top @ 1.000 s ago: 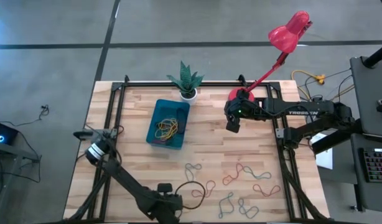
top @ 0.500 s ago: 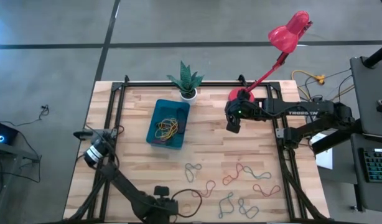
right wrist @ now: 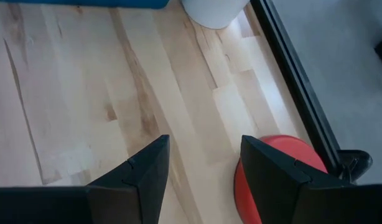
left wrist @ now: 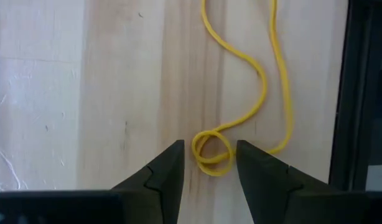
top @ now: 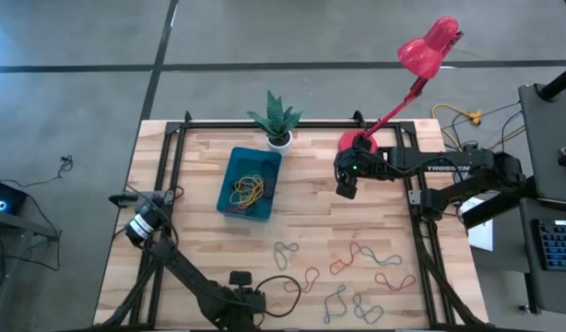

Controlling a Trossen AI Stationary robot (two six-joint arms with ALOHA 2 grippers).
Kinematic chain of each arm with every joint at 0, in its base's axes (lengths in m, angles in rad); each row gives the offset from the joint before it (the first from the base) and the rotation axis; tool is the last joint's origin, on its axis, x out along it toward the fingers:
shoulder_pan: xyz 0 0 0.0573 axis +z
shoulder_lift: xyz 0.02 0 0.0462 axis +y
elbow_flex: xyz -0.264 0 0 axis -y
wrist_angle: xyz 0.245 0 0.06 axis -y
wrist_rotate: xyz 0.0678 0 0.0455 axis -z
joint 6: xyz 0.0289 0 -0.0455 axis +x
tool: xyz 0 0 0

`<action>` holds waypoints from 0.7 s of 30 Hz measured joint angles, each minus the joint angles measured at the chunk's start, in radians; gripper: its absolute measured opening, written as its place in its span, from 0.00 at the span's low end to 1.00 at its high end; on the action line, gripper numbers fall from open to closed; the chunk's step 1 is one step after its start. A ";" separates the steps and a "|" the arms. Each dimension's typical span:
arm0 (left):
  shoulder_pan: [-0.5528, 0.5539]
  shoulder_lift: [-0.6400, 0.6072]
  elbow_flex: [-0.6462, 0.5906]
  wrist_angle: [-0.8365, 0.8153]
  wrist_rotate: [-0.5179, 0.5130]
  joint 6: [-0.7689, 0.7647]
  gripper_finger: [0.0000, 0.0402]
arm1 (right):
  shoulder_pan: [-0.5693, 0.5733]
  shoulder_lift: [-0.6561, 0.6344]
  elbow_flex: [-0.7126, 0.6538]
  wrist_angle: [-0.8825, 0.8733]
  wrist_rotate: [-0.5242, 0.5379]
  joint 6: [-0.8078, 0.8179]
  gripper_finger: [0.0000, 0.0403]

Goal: Pick and place rubber bands into bin
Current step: Put the yellow rubber band into the blue bin

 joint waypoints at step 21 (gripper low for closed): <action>0.036 -0.011 -0.066 0.106 0.144 0.003 0.01 | 0.000 0.000 -0.002 0.002 0.001 -0.026 0.46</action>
